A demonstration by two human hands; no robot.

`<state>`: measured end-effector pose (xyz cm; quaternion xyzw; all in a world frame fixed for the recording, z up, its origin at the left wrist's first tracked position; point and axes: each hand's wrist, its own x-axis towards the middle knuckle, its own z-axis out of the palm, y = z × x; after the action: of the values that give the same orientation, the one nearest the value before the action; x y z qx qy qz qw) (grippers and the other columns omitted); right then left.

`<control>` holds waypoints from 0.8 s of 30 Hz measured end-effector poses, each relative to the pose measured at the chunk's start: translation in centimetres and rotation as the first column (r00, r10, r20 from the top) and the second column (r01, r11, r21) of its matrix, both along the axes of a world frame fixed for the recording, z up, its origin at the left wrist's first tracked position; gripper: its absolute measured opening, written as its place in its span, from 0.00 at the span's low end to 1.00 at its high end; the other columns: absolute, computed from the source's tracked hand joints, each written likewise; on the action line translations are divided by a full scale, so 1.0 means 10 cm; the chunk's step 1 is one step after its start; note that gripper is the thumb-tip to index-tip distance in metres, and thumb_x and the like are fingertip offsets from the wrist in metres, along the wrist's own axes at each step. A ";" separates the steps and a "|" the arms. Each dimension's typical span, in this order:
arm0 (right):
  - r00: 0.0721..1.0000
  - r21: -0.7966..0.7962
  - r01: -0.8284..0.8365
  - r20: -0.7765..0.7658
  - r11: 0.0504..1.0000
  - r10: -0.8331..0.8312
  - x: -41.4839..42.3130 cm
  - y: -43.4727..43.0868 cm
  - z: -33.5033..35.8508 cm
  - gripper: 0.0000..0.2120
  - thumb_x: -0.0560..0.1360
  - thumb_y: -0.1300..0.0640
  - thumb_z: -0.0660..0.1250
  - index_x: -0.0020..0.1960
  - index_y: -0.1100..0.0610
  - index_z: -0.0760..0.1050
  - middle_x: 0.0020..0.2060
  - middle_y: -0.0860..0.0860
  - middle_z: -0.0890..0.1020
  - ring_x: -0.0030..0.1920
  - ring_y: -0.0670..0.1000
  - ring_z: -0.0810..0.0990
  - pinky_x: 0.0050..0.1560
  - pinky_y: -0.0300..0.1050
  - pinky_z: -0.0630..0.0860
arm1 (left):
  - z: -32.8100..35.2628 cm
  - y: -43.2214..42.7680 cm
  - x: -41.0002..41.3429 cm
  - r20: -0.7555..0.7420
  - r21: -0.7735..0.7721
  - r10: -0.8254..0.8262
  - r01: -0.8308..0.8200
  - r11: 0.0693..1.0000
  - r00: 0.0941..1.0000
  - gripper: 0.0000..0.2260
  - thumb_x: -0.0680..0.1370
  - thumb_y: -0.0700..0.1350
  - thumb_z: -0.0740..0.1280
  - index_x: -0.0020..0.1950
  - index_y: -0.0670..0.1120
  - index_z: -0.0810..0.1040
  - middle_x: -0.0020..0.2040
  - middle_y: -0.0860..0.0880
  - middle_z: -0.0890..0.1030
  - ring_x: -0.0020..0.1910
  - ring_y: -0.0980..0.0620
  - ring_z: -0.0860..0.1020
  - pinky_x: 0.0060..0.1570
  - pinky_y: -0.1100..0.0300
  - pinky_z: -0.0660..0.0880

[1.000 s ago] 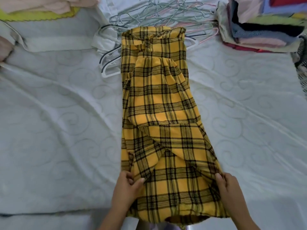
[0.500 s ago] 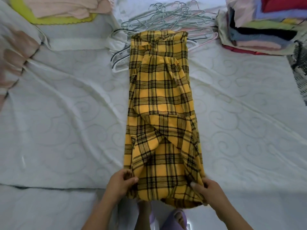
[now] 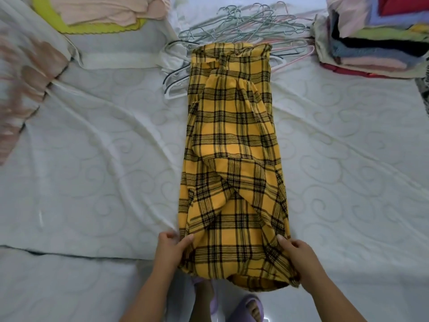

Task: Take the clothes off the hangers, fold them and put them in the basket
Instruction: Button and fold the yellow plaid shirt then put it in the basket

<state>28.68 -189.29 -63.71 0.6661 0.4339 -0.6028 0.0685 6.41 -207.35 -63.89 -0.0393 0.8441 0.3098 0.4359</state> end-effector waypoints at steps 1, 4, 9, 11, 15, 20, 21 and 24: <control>1.000 -0.044 -0.007 -0.014 0.999 0.007 0.02 0.00 0.02 0.16 0.74 0.48 0.68 0.50 0.61 0.76 0.48 0.58 0.81 0.50 0.59 0.80 0.55 0.56 0.77 | 0.00 -0.01 0.04 0.052 0.011 -0.017 0.017 1.000 0.998 0.17 0.72 0.46 0.73 0.55 0.39 0.74 0.52 0.43 0.79 0.51 0.45 0.78 0.55 0.48 0.76; 0.999 -0.082 -0.018 -0.051 0.996 0.014 0.08 0.00 0.09 0.13 0.73 0.51 0.69 0.49 0.60 0.79 0.45 0.57 0.84 0.48 0.58 0.81 0.50 0.52 0.78 | -0.02 -0.05 0.10 0.102 0.044 -0.033 0.028 0.999 0.994 0.08 0.74 0.41 0.70 0.51 0.44 0.77 0.51 0.42 0.81 0.52 0.43 0.79 0.55 0.47 0.76; 0.997 -0.092 -0.077 -0.036 0.993 0.073 0.18 0.09 0.10 0.13 0.74 0.49 0.67 0.48 0.59 0.79 0.45 0.56 0.83 0.48 0.56 0.80 0.53 0.52 0.76 | 0.09 -0.12 0.08 0.186 0.087 0.063 -0.080 0.993 0.981 0.14 0.72 0.45 0.71 0.54 0.42 0.76 0.51 0.42 0.81 0.53 0.43 0.78 0.55 0.47 0.75; 0.991 -0.062 -0.134 0.003 0.989 0.134 0.14 0.14 0.12 0.18 0.75 0.45 0.65 0.48 0.61 0.77 0.43 0.54 0.81 0.45 0.53 0.79 0.50 0.50 0.75 | 0.14 -0.12 0.05 0.169 0.061 0.056 -0.068 0.996 0.984 0.23 0.63 0.51 0.72 0.53 0.41 0.76 0.50 0.41 0.81 0.51 0.43 0.79 0.55 0.47 0.75; 0.994 0.129 -0.108 -0.014 0.986 0.111 -0.18 0.53 0.17 0.21 0.74 0.43 0.65 0.57 0.59 0.74 0.51 0.54 0.79 0.53 0.54 0.77 0.58 0.53 0.74 | 0.19 0.14 -0.26 0.097 0.103 0.106 -0.115 0.988 0.990 0.19 0.73 0.47 0.71 0.58 0.40 0.70 0.56 0.40 0.78 0.51 0.45 0.77 0.51 0.53 0.73; 0.983 0.318 -0.103 -0.110 0.942 0.145 -1.09 1.38 0.25 0.29 0.76 0.48 0.65 0.71 0.61 0.63 0.65 0.58 0.72 0.62 0.56 0.72 0.57 0.47 0.69 | 0.20 1.13 -0.96 -0.027 0.279 0.063 -0.053 0.959 0.998 0.25 0.76 0.47 0.68 0.69 0.41 0.64 0.63 0.45 0.71 0.61 0.49 0.71 0.60 0.56 0.67; 0.981 0.332 -0.091 -0.130 0.939 0.141 -1.30 1.57 0.25 0.31 0.76 0.48 0.65 0.72 0.61 0.61 0.67 0.58 0.71 0.62 0.57 0.72 0.57 0.47 0.69 | 0.18 1.36 -1.13 -0.033 0.297 0.070 -0.058 0.953 0.997 0.26 0.75 0.47 0.68 0.70 0.41 0.63 0.66 0.44 0.70 0.63 0.48 0.70 0.61 0.56 0.66; 0.974 0.370 -0.034 -0.197 0.928 0.114 -1.90 2.15 0.25 0.29 0.76 0.49 0.65 0.70 0.64 0.64 0.66 0.60 0.71 0.62 0.56 0.71 0.62 0.51 0.67 | 0.14 2.06 -1.64 -0.121 0.327 0.013 0.028 0.945 0.993 0.28 0.74 0.46 0.70 0.71 0.41 0.62 0.68 0.43 0.69 0.67 0.47 0.68 0.60 0.59 0.66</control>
<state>9.66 -167.80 -61.22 0.5811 0.5681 -0.5772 -0.0805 -9.95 -186.78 -62.48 0.0559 0.8060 0.4459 0.3852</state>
